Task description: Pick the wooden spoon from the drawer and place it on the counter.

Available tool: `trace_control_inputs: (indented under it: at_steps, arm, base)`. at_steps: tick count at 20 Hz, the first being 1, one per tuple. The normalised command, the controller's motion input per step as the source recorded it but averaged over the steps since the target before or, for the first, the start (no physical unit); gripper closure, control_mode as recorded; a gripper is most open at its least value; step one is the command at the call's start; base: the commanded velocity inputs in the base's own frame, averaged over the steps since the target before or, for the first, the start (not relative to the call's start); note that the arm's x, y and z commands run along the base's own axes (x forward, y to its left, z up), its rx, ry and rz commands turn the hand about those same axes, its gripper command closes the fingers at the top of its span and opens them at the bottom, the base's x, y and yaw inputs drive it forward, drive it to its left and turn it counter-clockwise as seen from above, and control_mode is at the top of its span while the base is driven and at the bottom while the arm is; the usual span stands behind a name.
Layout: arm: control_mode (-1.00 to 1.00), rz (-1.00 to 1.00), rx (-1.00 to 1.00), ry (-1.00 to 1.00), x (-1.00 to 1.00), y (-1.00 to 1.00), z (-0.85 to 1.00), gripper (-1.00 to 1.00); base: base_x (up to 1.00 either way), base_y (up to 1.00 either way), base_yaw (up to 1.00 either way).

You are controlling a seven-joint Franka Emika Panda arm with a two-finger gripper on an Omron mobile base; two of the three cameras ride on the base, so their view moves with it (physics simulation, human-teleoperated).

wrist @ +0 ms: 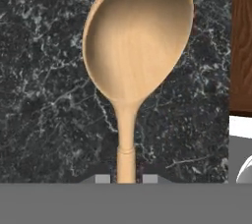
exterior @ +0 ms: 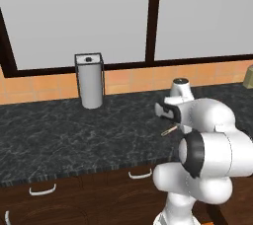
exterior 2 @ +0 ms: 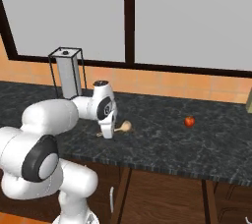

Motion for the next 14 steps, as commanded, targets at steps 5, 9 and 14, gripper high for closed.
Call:
trace_control_inputs:
  at_steps: [5,9,14]
  arm:
    - [-1.00,-0.03,0.02,-0.01,-0.08,-0.08,0.19,-1.00]
    - [-1.00,0.00,0.17,-0.30,-0.99,-0.61,0.84,-1.00]
    - [-1.00,0.01,0.14,-0.44,-1.00,-0.27,1.00,-1.00]
  base:
    - [0.00,0.00,0.00]
    - [0.00,0.00,0.00]
    - [0.00,0.00,0.00]
